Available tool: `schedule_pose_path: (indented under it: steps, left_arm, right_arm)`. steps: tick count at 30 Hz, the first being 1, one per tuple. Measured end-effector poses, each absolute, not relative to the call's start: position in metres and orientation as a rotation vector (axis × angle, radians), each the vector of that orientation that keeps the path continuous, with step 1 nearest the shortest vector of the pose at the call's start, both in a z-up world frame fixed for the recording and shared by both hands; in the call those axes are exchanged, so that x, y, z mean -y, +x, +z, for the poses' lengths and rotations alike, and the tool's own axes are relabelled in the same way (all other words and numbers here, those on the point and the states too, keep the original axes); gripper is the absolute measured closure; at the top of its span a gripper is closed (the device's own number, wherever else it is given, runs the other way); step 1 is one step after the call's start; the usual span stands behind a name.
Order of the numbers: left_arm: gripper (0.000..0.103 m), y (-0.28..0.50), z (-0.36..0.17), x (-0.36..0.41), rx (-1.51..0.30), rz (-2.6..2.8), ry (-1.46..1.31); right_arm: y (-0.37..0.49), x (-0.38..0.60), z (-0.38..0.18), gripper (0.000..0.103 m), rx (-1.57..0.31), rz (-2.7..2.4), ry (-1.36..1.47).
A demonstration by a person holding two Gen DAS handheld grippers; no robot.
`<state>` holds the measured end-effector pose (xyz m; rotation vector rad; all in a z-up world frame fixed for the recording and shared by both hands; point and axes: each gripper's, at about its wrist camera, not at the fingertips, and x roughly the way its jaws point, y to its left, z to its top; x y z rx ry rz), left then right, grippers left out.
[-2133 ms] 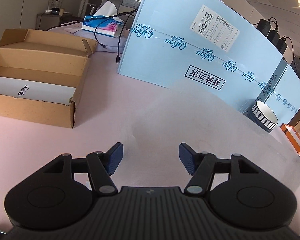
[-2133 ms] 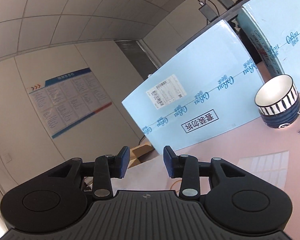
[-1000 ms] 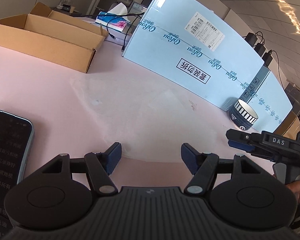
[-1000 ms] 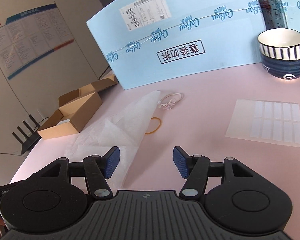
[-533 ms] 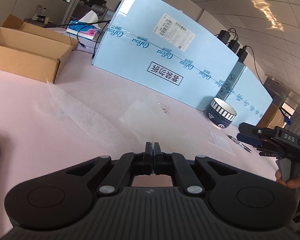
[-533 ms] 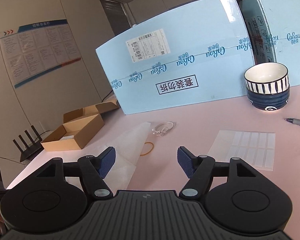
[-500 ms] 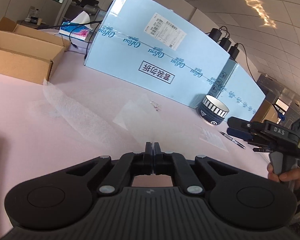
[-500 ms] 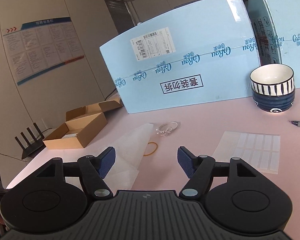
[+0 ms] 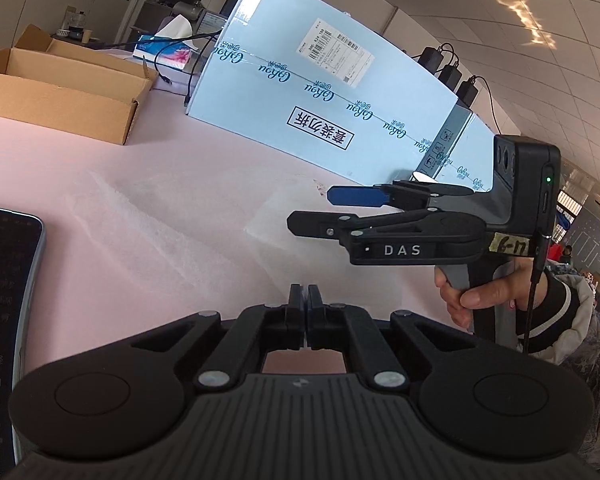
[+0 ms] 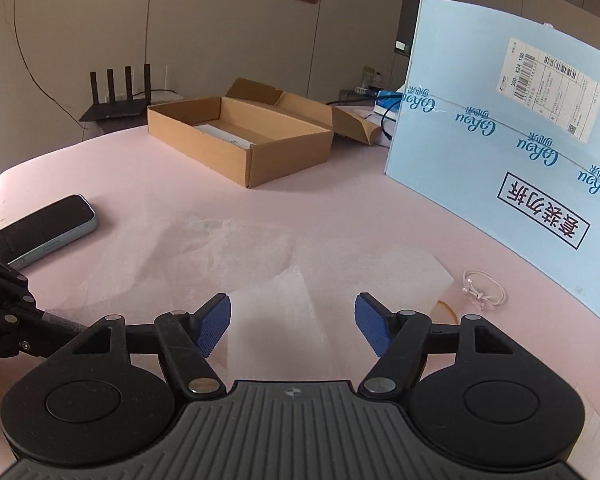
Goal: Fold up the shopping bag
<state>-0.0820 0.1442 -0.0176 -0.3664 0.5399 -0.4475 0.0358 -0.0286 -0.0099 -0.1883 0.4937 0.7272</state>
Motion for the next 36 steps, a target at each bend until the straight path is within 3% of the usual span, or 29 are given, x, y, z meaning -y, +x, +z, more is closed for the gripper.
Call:
schedule_pose_path:
  steps: [2, 3, 15, 19, 20, 22, 27, 36]
  left_arm:
    - [0.102, -0.082, -0.018, -0.145, -0.540, -0.442, -0.364]
    - [0.102, -0.082, -0.019, -0.145, -0.541, -0.440, -0.361]
    - [0.102, -0.076, -0.020, -0.141, -0.534, -0.408, -0.328]
    - [0.102, -0.070, -0.018, -0.135, -0.529, -0.439, -0.319]
    - [0.102, -0.067, -0.017, -0.132, -0.528, -0.449, -0.311]
    - [0.102, -0.064, -0.014, -0.128, -0.522, -0.467, -0.302]
    - [0.102, -0.068, -0.011, -0.121, -0.504, -0.473, -0.311]
    - [0.101, -0.072, -0.013, -0.119, -0.527, -0.444, -0.296]
  right_arm:
    - [0.041, 0.032, -0.017, 0.093, -0.546, 0.736, -0.150]
    - [0.041, 0.037, -0.018, 0.097, -0.550, 0.749, -0.123]
    - [-0.036, 0.173, -0.003, 0.102, -0.382, 0.531, 0.336]
    - [-0.071, 0.213, -0.022, 0.095, -0.398, 0.404, 0.409]
    - [-0.075, 0.220, -0.026, 0.076, -0.412, 0.393, 0.427]
    - [-0.075, 0.228, -0.028, 0.060, -0.423, 0.397, 0.453]
    - [-0.049, 0.201, -0.012, 0.059, -0.392, 0.539, 0.363]
    - [0.045, 0.087, -0.013, 0.059, -0.554, 0.753, 0.118]
